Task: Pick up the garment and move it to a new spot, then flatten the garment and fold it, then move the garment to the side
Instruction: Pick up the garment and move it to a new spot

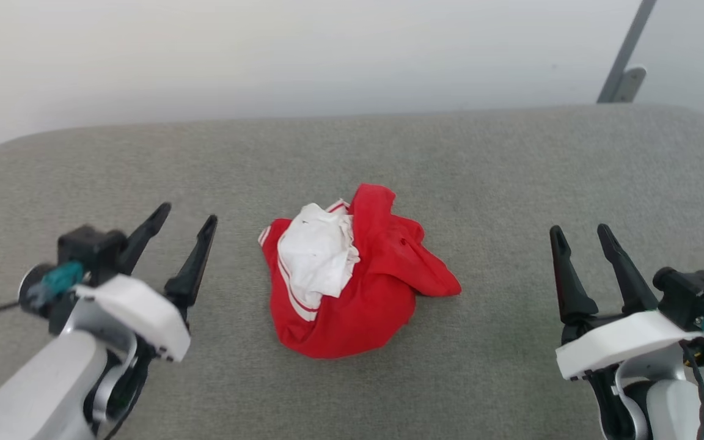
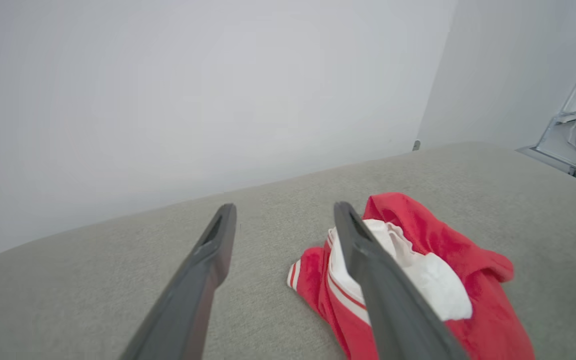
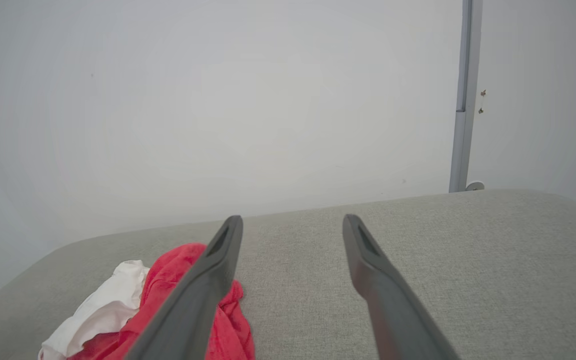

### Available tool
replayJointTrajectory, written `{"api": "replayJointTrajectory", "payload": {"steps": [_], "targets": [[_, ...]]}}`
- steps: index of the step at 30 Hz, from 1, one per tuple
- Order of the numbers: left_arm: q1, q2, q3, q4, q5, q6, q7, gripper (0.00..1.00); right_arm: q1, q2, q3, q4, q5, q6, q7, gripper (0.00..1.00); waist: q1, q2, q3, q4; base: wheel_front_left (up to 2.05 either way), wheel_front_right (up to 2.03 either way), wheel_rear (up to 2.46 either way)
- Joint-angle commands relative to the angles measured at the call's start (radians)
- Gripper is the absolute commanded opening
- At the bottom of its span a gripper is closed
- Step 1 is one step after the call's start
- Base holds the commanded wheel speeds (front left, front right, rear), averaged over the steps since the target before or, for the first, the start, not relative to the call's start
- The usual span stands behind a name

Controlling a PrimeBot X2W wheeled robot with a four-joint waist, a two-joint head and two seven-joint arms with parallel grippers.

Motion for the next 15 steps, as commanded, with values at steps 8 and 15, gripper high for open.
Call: {"api": "replayJointTrajectory", "payload": {"steps": [8, 15], "targets": [[0.186, 0.031, 0.141, -0.137, 0.042, 0.106, -0.045, 1.0, 0.041, 0.0, -0.016, -0.023, -0.017, 0.0, 0.007, 1.0, 0.0, -0.0001, -0.041, 0.045, 0.0, 0.0, 0.0], [0.389, -0.042, 0.354, -0.254, 0.167, 0.127, -0.046, 1.0, 0.055, 0.0, -0.018, -0.026, -0.022, 0.0, 0.005, 1.0, 0.0, -0.0001, -0.054, 0.056, 0.0, 0.0, 0.0]]}}
